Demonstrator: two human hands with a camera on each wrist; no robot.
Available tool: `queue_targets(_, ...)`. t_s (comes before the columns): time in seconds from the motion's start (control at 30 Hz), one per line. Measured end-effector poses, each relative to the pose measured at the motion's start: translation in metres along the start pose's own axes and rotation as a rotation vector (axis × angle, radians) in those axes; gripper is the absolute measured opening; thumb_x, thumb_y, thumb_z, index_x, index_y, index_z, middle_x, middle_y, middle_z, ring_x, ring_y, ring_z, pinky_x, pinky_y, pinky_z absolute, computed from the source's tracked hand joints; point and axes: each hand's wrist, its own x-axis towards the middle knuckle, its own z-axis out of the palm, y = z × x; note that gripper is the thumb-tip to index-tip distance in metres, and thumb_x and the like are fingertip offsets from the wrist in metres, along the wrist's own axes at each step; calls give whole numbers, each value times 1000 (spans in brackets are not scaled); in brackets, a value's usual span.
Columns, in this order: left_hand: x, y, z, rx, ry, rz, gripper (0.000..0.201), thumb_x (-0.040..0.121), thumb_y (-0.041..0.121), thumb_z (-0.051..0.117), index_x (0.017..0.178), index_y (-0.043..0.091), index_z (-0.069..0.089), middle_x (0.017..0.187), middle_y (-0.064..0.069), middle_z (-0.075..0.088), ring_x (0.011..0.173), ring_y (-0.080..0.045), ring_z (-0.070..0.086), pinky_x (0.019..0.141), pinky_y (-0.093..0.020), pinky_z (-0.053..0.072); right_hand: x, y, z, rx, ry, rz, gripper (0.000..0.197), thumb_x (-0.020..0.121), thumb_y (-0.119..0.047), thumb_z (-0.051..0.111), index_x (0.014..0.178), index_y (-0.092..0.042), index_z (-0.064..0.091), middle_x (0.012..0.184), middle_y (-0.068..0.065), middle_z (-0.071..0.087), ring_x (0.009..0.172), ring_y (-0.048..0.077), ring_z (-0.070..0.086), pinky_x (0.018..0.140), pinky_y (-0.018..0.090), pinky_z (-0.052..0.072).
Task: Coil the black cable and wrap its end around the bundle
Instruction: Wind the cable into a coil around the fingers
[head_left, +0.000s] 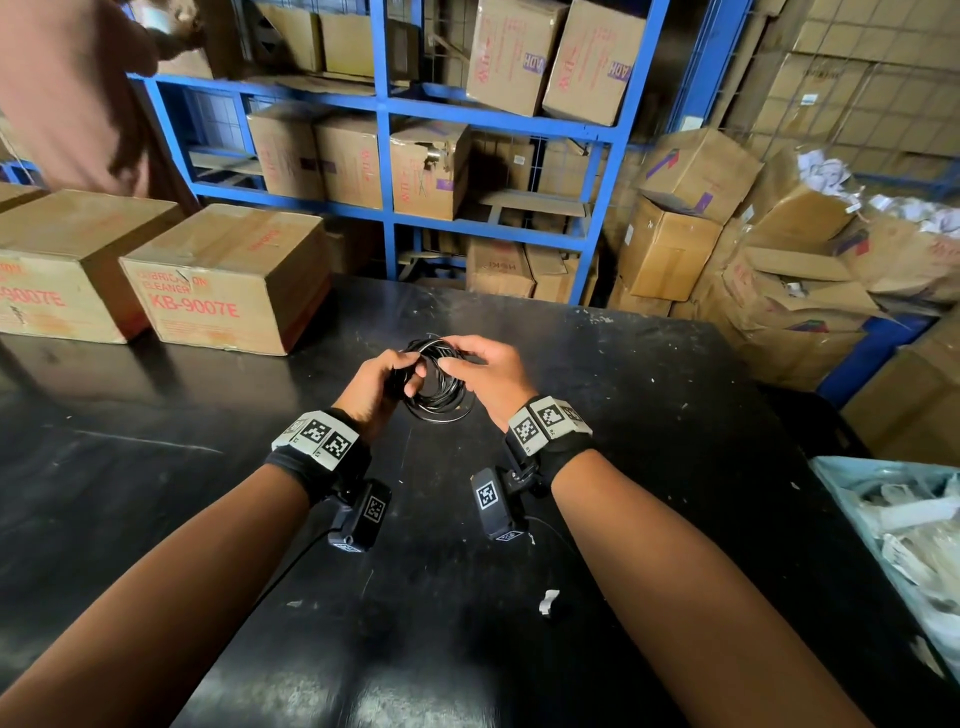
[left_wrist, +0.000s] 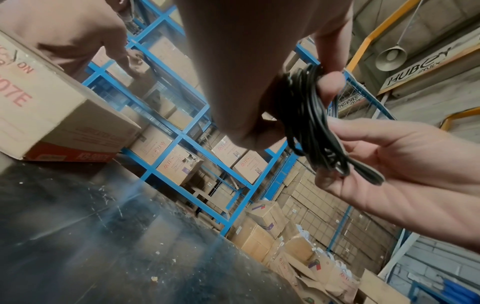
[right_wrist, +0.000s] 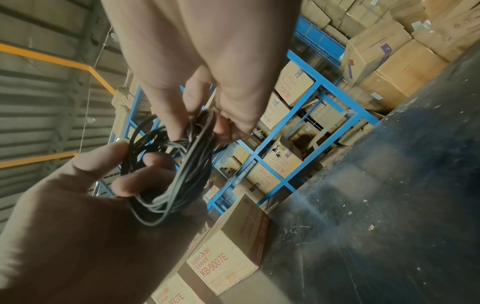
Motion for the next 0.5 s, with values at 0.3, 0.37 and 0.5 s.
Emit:
queue_targets(0.3,0,-9,-5,126,130,121,23,82,10,64,102,18,59,74,1,70,67,-12,66,71,-28,57,5,8,-6,-26,104,35,23,73,-5,70,92,-17,73,93,11,73,86,27,71,89,46,55)
queue_targets(0.37,-2,-9,-4,159,121,142,35,79,10,67,110,23,57,90,-6,66,77,-19,68,74,-31,57,6,8,-7,-47,120,40,20,69,-12,71,85,-25,73,93,10,74,89,27,71,89,47,55)
queue_targets(0.5,-3,-9,1,148,134,145,42,81,5,64,118,24,57,87,6,71,78,-18,68,68,-26,56,5,8,-10,-77,138,30,24,73,-6,70,94,-15,74,90,8,74,86,25,71,88,45,56)
